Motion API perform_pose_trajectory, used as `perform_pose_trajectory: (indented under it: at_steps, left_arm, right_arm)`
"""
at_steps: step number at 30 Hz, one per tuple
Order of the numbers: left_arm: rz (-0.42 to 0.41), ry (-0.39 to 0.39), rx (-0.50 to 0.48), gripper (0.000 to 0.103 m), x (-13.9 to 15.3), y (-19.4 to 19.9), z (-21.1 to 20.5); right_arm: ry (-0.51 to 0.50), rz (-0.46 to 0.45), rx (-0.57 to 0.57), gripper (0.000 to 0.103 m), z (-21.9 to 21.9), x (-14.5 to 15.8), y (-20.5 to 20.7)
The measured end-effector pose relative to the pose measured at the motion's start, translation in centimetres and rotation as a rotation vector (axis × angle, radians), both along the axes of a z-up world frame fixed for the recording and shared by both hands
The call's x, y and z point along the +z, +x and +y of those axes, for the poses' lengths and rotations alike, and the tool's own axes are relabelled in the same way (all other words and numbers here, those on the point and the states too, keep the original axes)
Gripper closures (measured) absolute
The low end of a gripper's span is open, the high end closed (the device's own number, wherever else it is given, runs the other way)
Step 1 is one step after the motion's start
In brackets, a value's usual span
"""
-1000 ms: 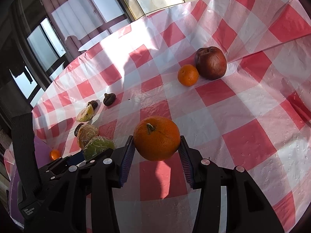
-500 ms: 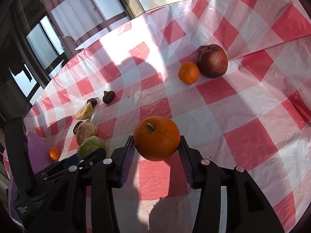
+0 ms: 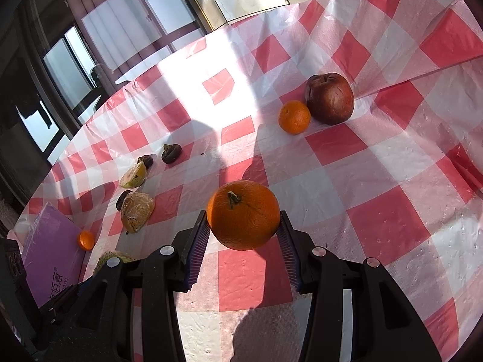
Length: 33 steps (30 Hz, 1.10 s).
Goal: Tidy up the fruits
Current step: 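Carry the green fruit and the orange in both grippers toward the purple box, then lower both fruits into the box and open both grippers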
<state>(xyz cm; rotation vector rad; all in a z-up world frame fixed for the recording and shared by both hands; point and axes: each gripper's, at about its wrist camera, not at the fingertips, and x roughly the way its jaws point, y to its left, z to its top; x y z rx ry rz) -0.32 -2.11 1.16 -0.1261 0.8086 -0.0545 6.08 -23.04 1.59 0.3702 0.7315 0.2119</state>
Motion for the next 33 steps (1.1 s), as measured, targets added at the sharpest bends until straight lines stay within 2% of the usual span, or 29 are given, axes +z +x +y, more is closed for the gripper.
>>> perform_pose_trajectory:
  at_steps: [8,11,13,17,20,23,27,33]
  left_arm:
    - [0.000,0.000,0.007,0.042,0.4,-3.6,1.9]
    - [-0.024,-0.011,0.013,0.042,1.5,-5.3,2.8]
    - [-0.065,-0.021,0.023,0.042,3.0,-6.7,3.6]
    - [-0.212,-0.032,0.056,0.042,7.3,-10.4,5.6]
    - [-0.341,-0.034,0.113,0.042,10.6,-13.3,7.4]
    - [-0.408,-0.006,0.190,0.042,12.8,-14.9,9.7]
    - [-0.400,0.042,0.298,0.042,13.8,-15.8,13.3]
    - [-0.284,0.083,0.432,0.042,12.4,-16.2,20.2]
  right_arm:
    - [-0.040,-0.001,0.069,0.057,1.5,0.4,-0.6]
    - [0.017,-0.002,0.088,0.057,2.8,0.8,-2.2]
    - [0.043,-0.039,0.119,0.057,4.4,1.6,-3.8]
    - [0.102,-0.136,0.186,0.057,7.9,4.7,-6.4]
    - [0.146,-0.201,0.260,0.057,10.9,7.5,-7.6]
    - [0.131,-0.242,0.352,0.057,14.9,9.8,-8.6]
    - [0.105,-0.259,0.461,0.057,20.4,11.5,-9.6]
    - [0.008,-0.212,0.613,0.057,28.4,11.2,-10.2]
